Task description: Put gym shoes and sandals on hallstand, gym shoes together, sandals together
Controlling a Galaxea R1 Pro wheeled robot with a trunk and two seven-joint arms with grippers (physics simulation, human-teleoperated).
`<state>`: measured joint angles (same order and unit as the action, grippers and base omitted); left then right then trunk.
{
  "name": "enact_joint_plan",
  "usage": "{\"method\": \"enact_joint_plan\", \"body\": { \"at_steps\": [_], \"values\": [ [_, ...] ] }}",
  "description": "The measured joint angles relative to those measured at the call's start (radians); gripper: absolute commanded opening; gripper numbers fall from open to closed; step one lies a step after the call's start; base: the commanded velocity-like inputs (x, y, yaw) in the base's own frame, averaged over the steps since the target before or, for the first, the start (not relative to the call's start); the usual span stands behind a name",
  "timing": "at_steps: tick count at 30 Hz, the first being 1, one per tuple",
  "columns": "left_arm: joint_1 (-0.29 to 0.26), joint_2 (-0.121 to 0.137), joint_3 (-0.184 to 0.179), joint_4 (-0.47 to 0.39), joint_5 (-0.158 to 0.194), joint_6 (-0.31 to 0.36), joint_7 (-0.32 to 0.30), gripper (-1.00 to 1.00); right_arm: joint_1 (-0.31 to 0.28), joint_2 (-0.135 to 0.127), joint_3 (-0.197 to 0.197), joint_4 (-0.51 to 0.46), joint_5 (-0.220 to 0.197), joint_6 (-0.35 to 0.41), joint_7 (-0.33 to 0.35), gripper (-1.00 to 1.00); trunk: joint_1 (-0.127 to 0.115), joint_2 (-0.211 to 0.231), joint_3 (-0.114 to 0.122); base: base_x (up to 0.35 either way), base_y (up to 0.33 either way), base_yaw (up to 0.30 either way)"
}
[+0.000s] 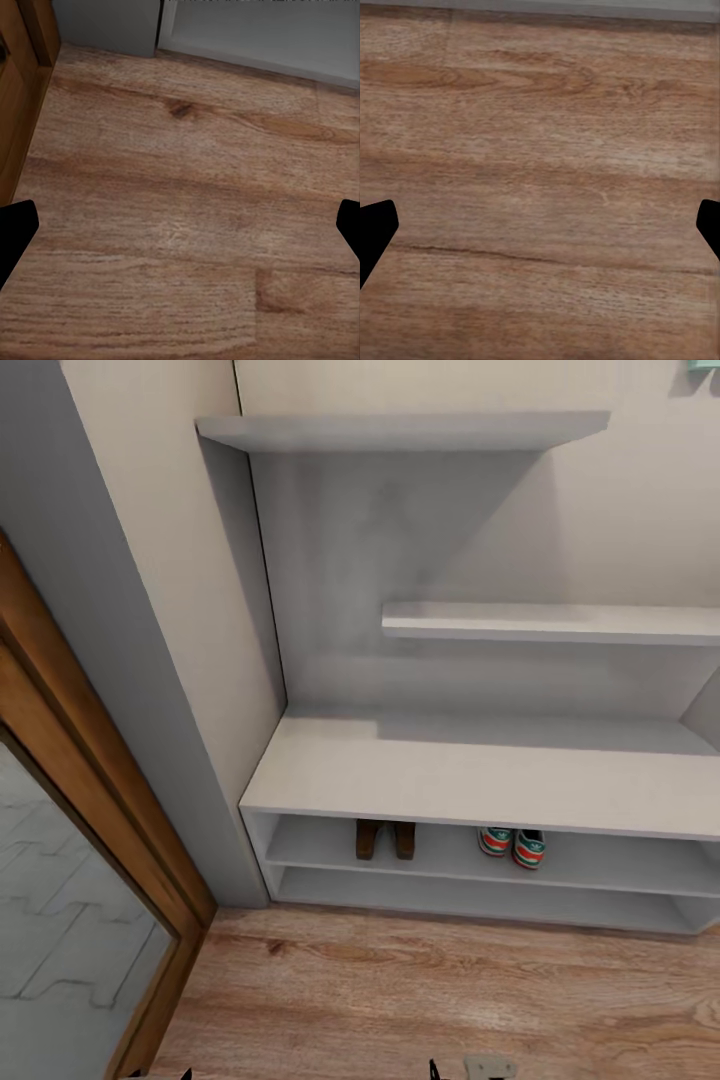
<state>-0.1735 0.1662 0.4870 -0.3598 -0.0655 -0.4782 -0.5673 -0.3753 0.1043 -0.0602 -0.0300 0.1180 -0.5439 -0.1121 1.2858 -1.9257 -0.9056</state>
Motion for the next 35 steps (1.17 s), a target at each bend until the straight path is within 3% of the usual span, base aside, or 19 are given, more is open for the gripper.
{"method": "enact_joint_plan", "body": {
  "at_steps": [35],
  "values": [
    [0.001, -0.003, -0.003, 0.002, 0.003, 0.000, 0.000, 1.00, 0.000, -0.002, 0.000, 0.000, 0.000, 0.000, 0.000, 1.00, 0.000, 0.000, 0.000, 0.000, 0.000, 0.000]
  ]
}}
